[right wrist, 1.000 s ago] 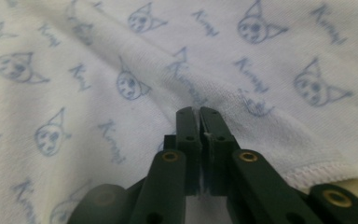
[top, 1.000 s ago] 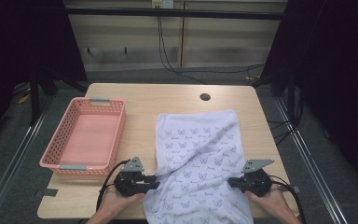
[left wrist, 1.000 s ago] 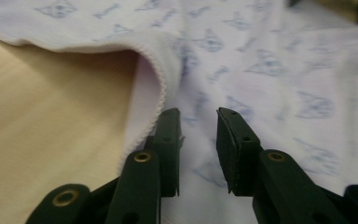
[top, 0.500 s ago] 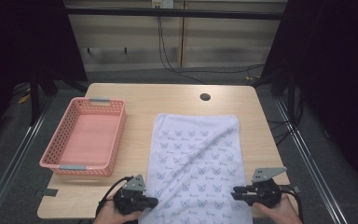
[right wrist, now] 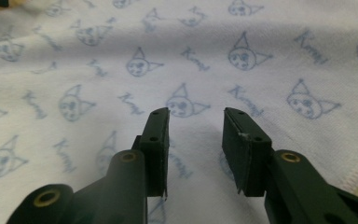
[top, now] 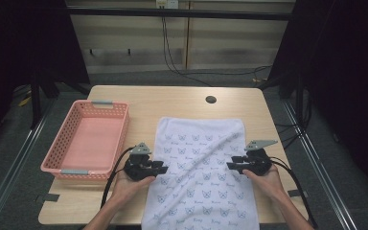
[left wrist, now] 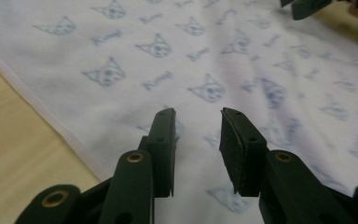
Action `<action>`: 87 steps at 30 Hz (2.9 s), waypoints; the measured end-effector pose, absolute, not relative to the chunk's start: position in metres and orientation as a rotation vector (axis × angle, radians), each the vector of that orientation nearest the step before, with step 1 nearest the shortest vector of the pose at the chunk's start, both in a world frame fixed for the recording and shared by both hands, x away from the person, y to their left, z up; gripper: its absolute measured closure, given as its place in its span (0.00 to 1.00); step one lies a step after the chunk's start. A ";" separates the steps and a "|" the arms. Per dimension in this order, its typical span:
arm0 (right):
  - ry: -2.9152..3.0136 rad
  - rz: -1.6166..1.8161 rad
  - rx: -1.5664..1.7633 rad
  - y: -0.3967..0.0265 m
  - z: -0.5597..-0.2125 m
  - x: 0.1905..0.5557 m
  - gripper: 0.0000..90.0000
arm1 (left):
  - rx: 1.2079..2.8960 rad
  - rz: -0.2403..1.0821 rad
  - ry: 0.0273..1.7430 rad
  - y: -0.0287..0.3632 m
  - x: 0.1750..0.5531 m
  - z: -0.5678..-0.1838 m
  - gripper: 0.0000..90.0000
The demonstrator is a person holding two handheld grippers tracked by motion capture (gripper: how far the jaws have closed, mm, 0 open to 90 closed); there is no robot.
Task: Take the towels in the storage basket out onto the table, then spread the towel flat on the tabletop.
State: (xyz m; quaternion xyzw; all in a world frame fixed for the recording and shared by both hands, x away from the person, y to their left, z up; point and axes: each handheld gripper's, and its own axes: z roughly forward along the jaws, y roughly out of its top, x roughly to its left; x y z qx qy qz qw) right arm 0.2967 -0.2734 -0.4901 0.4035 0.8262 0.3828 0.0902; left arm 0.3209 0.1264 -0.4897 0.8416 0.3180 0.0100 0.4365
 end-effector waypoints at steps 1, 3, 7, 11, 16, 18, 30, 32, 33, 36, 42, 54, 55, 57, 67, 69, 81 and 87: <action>2.456 1.138 1.200 -0.273 -0.490 0.297 0.69 | 2.094 0.025 0.791 0.126 0.321 -0.490 0.73; 2.457 1.108 1.218 -0.273 -0.497 0.300 0.69 | 2.107 0.028 0.815 0.124 0.328 -0.493 0.73; 2.463 1.072 1.204 -0.275 -0.499 0.295 0.69 | 2.160 0.098 0.822 0.121 0.327 -0.502 0.74; 2.458 1.094 1.213 -0.281 -0.500 0.288 0.69 | 2.192 0.084 0.776 0.123 0.313 -0.501 0.86; 2.468 1.096 1.202 -0.283 -0.500 0.277 0.74 | 2.191 0.030 0.748 0.133 0.293 -0.502 0.93; 2.495 1.106 1.193 -0.285 -0.499 0.266 0.79 | 2.198 0.029 0.742 0.137 0.282 -0.501 0.93; 2.675 1.080 1.111 -0.282 -0.492 0.205 0.93 | 2.255 -0.103 0.663 0.146 0.214 -0.495 0.93; 2.750 1.056 1.099 -0.280 -0.488 0.191 0.91 | 2.268 -0.122 0.642 0.148 0.204 -0.494 0.92; 2.750 1.056 1.099 -0.280 -0.488 0.191 0.91 | 2.270 -0.112 0.640 0.148 0.202 -0.494 0.92; 2.670 1.133 1.069 -0.282 -0.482 0.196 0.78 | 2.228 -0.064 0.674 0.148 0.220 -0.487 0.80; 2.428 1.187 1.177 -0.301 -0.472 0.253 0.67 | 2.154 -0.025 0.762 0.140 0.272 -0.487 0.77; 2.345 1.052 1.296 -0.305 -0.503 0.337 0.55 | 2.185 0.048 0.824 0.133 0.292 -0.497 0.71; 2.345 1.052 1.296 -0.305 -0.503 0.337 0.55 | 2.185 0.048 0.824 0.133 0.292 -0.497 0.69; 2.337 1.025 1.259 -0.299 -0.505 0.334 0.55 | 2.189 0.062 0.817 0.132 0.291 -0.498 0.69; 2.364 0.982 1.255 -0.302 -0.499 0.309 0.97 | 2.189 0.045 0.735 0.119 0.287 -0.501 0.80; 2.362 0.988 1.272 -0.312 -0.499 0.300 0.97 | 2.185 -0.003 0.716 0.114 0.285 -0.502 0.83; 2.320 1.028 1.329 -0.337 -0.501 0.284 0.97 | 2.067 0.053 0.856 0.123 0.321 -0.490 0.63; 2.322 1.042 1.322 -0.330 -0.500 0.291 0.97 | 2.073 0.095 0.921 0.122 0.332 -0.505 0.53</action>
